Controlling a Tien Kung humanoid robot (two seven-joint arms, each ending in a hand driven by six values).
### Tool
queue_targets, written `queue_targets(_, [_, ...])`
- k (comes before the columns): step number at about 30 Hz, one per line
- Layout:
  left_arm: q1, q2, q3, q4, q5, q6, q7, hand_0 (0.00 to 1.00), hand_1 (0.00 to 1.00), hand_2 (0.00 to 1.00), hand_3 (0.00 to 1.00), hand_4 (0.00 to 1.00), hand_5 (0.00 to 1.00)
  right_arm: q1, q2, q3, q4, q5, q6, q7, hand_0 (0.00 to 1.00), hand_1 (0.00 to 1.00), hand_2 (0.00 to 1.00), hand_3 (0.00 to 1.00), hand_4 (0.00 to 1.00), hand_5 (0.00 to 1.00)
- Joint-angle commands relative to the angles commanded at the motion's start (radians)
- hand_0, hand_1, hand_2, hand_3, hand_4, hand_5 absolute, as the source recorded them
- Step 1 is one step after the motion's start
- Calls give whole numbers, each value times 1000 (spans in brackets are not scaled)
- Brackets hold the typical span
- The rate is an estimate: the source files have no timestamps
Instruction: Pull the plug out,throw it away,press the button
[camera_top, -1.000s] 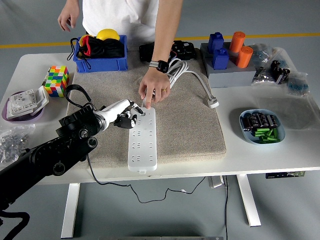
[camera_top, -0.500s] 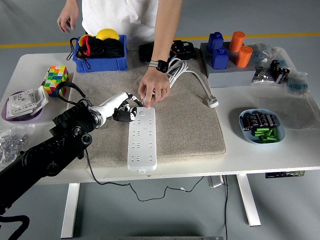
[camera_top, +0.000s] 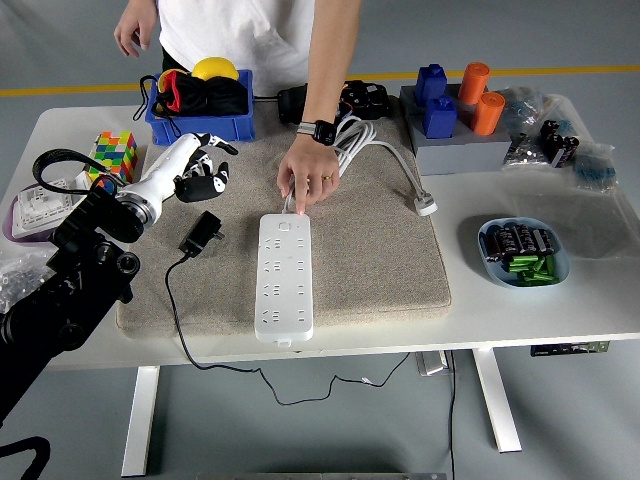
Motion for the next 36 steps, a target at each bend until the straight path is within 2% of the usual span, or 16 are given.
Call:
queue_targets(2, [20,-1,-29,-7,11,7,-10,330,432,460,722,697,35,1,2,2,0,1,-2,4,744,679,641,611,659,477])
queue_targets(3, [28,0,-42,-9,17,10,-13,793,783,700,793,739,172,2,4,2,0,1,-3,5,744,680,641,611,659,476])
queue_targets(7, [58,10,-85,-12,13,36,-47,793,783,700,793,739,172,7,8,4,0,-4,-8,6,744,680,641,611,659,476])
queue_targets(8, [72,20,-102,-11,7,52,-65,877,885,804,818,756,218,10,9,2,0,-3,-9,8,744,679,641,611,659,476])
queue_targets(12, [101,43,-145,-16,13,66,-77,877,885,804,818,756,218,19,4,-2,0,-2,-11,6,744,679,641,611,659,476])
queue_targets(14, [107,48,-159,-20,16,70,-79,877,885,804,818,756,218,22,3,-1,0,-5,-12,2,744,679,641,611,659,476])
queue_targets(15, [110,49,-170,-26,19,72,-81,908,940,888,858,770,328,23,2,-1,0,-4,-13,1,744,680,641,612,659,476])
queue_targets(20, [115,48,-205,-33,18,88,-95,908,940,888,858,770,328,32,-1,1,0,-4,-13,0,744,680,641,612,659,476])
queue_targets(21, [116,47,-208,-33,19,90,-97,964,998,965,929,804,557,33,-1,0,0,-4,-13,0,744,679,641,612,659,475])
queue_targets(26, [124,48,-238,-37,20,89,-103,964,998,965,929,804,557,42,-4,-13,0,3,-12,0,744,679,641,612,659,475])
queue_targets(27, [125,49,-245,-37,21,87,-101,966,998,965,936,807,612,43,-5,-15,0,4,-12,0,745,679,641,611,659,475])
queue_targets(30, [127,51,-270,-28,9,71,-95,966,998,965,936,807,612,46,-10,-22,0,6,-15,-5,745,679,641,611,659,475])
queue_targets(33, [128,63,-291,-21,-11,64,-93,954,996,955,934,802,606,58,-15,-32,0,11,-25,-8,744,679,641,615,659,475])
queue_targets(36, [100,79,-302,-22,-15,66,-103,954,996,955,934,802,606,101,-19,-62,0,19,-19,-10,744,679,641,615,659,475])
